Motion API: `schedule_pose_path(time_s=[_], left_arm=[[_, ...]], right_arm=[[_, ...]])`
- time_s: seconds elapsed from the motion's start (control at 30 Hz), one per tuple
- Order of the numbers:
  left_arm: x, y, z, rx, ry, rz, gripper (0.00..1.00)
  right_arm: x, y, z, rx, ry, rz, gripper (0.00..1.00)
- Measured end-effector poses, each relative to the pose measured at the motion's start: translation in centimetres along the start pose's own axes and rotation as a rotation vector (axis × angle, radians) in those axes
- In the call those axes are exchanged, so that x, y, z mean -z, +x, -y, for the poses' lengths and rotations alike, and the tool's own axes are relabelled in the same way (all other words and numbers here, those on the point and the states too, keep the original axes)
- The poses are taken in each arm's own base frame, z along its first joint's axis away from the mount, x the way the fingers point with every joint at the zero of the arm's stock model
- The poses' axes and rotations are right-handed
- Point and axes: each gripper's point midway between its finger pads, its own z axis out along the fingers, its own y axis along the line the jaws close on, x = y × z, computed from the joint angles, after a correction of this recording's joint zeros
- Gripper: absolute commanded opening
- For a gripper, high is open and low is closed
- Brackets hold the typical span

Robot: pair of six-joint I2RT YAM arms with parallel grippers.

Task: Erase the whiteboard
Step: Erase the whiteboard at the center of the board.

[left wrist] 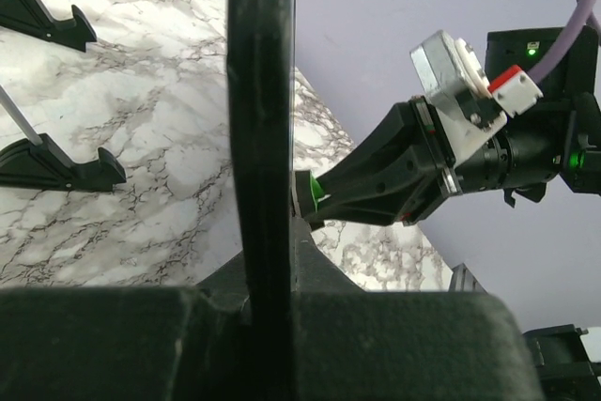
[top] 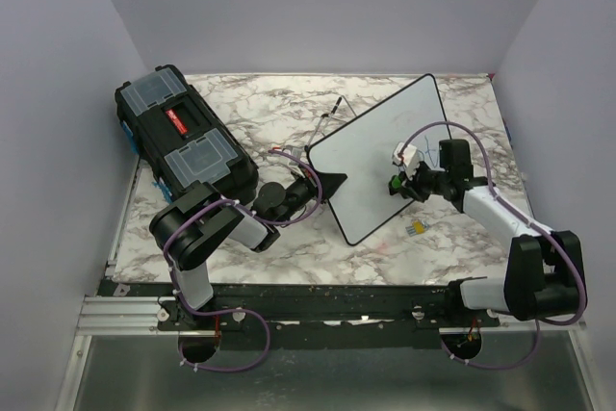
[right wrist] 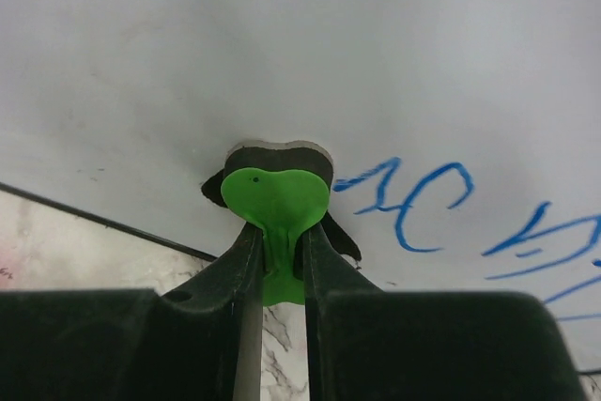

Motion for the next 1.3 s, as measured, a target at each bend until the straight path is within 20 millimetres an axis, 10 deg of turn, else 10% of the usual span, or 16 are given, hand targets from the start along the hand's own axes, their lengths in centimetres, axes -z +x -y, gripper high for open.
schedule_pose_path(time_s=[0.4,0.63,0.93,1.3], left_arm=[[0.0,0.0,0.1,-0.003,0.007,-0.001,0.00],[0.1,0.4,0.5,-0.001,0.023,-0.018,0.00],[0.1,0.5,0.6,0.000,0.027,-0.021,0.00],[0.1,0.4,0.5,-0.001,0.024,-0.019,0.00]], right_arm=[[0.1,-2.4,-0.1,0.021,-0.019,0.126,0.01],[0.4,-0.5,-2.1,0.092,-0.061,0.081,0.01],[1.2,2.0,0.3,0.025,0.018,0.017,0.01],[0.6,-2.9,0.3,0.054,-0.021,0.121,0.01]])
